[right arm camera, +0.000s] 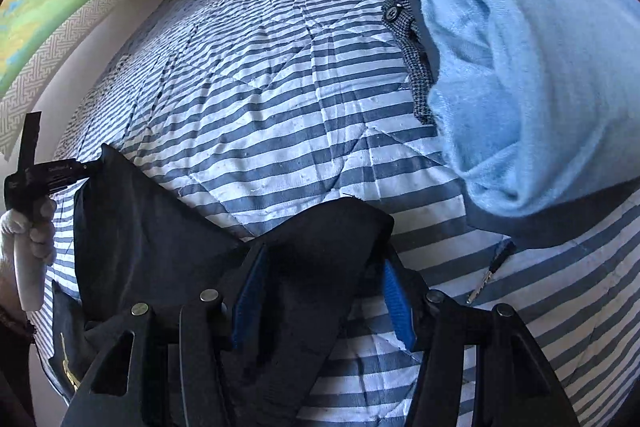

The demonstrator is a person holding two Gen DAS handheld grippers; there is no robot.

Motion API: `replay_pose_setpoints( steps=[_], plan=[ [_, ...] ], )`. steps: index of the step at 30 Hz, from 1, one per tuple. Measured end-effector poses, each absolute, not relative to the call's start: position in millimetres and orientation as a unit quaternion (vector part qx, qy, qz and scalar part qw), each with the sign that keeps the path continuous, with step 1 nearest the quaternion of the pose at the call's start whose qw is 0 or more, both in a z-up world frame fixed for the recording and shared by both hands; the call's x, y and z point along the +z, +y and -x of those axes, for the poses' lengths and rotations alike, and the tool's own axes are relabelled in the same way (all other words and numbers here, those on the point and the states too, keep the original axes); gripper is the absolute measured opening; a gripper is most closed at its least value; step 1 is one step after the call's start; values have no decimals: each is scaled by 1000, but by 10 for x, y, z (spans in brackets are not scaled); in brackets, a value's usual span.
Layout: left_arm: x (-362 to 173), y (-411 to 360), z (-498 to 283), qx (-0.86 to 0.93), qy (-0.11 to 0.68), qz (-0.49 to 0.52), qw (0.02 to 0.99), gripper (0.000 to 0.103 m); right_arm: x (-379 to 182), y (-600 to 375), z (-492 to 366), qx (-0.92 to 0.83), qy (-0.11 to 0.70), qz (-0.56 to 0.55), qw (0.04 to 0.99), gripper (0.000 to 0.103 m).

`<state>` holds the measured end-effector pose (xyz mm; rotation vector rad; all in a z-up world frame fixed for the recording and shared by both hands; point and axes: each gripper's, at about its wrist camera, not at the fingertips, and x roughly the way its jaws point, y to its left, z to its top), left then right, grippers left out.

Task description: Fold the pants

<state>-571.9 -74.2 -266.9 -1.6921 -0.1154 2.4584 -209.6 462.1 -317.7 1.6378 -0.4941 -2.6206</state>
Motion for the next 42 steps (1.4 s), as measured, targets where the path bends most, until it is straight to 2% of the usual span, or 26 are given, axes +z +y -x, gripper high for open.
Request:
replay_pose_setpoints(
  steps=[2,4,5,6,16,20,22,24,27,31,33,35,38,42],
  plan=[
    [-2644,-766,5702,821,-46,564,77,2,-3179,4570,2138,-836,-163,-523,20,39],
    [-2535,-841,5651,831,-50,549,70,2,-3122,4490,2160,-843,-153,-515,27,11],
    [-2459,-886,5620,837,-54,541,66,2,-3063,4441,2169,-850,-149,-504,35,4],
    [-2359,-948,5599,843,-58,531,66,2,-2997,4395,2185,-856,-148,-493,44,3],
    [-1192,-1618,5431,909,-67,410,-7,1,-2275,4135,2409,-923,-153,-345,79,3],
    [-1268,-1721,5679,904,-85,418,-38,3,-2354,4179,2581,-932,-118,-342,21,3],
    [-1402,-1739,5730,888,-100,447,-33,5,-2500,4219,2674,-915,-108,-388,9,12],
    [-1475,-1749,5659,887,-97,451,-27,6,-2553,4264,2687,-901,-120,-416,24,17],
    [-1445,-1841,5307,885,-76,458,-18,6,-2434,4331,2572,-904,-134,-406,31,20],
    [-1232,-2171,4541,888,-42,458,-14,9,-2230,4350,2195,-895,-163,-405,92,24],
    [-1173,-2372,4104,886,-38,462,-6,26,-2173,4296,1900,-886,-170,-414,118,31],
    [-1205,-2534,3651,882,-32,471,-5,31,-2189,4227,1550,-876,-168,-431,139,33],
    [-1424,-2731,3029,868,-32,495,-5,31,-2328,4064,963,-859,-146,-468,148,33],
    [-1828,-3014,2455,848,-68,525,-2,31,-2588,3959,366,-835,-160,-506,142,33]
  ],
)
